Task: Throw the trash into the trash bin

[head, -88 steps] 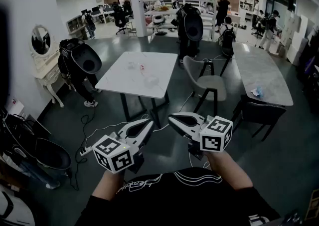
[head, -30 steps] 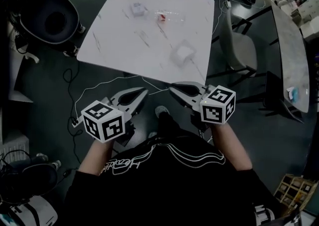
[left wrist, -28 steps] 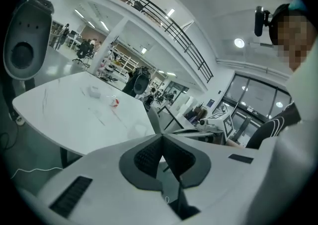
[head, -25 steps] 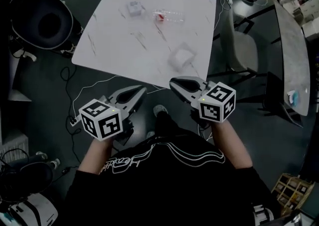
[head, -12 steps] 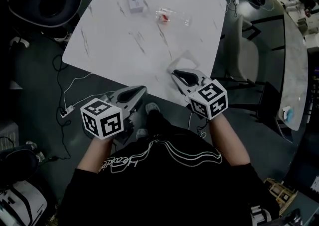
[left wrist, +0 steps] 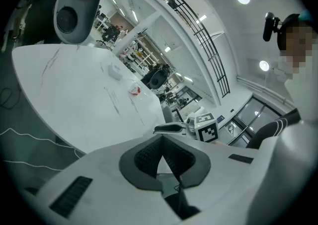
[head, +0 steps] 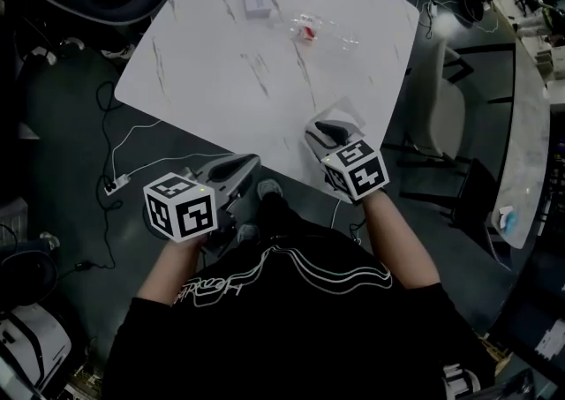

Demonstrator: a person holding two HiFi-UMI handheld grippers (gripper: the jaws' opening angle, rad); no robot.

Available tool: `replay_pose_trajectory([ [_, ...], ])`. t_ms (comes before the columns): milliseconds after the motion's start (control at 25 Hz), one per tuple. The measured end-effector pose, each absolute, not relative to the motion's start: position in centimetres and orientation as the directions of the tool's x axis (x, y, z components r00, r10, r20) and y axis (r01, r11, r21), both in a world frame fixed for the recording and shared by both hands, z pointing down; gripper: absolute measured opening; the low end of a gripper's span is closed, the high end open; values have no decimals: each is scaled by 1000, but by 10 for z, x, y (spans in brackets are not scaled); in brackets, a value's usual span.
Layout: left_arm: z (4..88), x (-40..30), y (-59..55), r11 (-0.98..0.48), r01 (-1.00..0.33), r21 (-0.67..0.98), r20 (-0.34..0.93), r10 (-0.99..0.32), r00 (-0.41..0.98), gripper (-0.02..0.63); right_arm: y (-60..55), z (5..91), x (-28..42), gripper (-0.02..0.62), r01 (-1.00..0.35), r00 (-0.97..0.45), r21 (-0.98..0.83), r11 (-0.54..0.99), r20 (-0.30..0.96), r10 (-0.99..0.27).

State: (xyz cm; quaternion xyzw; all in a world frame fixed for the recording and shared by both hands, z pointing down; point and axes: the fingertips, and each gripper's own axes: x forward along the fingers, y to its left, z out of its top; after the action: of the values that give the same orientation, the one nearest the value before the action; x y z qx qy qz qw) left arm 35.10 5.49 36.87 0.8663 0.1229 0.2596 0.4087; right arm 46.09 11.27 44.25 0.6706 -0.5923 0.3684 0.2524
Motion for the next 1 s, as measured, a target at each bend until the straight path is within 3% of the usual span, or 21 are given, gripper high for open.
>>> replay_pose_trajectory([
  [400,372,331,51,-645,-46,763,375,384,844,5,114,463,466,115,-990,97,30,-139,859,-503],
  [560,369,320,49,-649,-64,758,383,364,849,6,116,465,471,63,-989,128,73,-132,870,-475],
  [1000,364,301,38,-660,-116,742,395,291,871,6,114,456,481,35,-980,172,88,-180,829,-533],
])
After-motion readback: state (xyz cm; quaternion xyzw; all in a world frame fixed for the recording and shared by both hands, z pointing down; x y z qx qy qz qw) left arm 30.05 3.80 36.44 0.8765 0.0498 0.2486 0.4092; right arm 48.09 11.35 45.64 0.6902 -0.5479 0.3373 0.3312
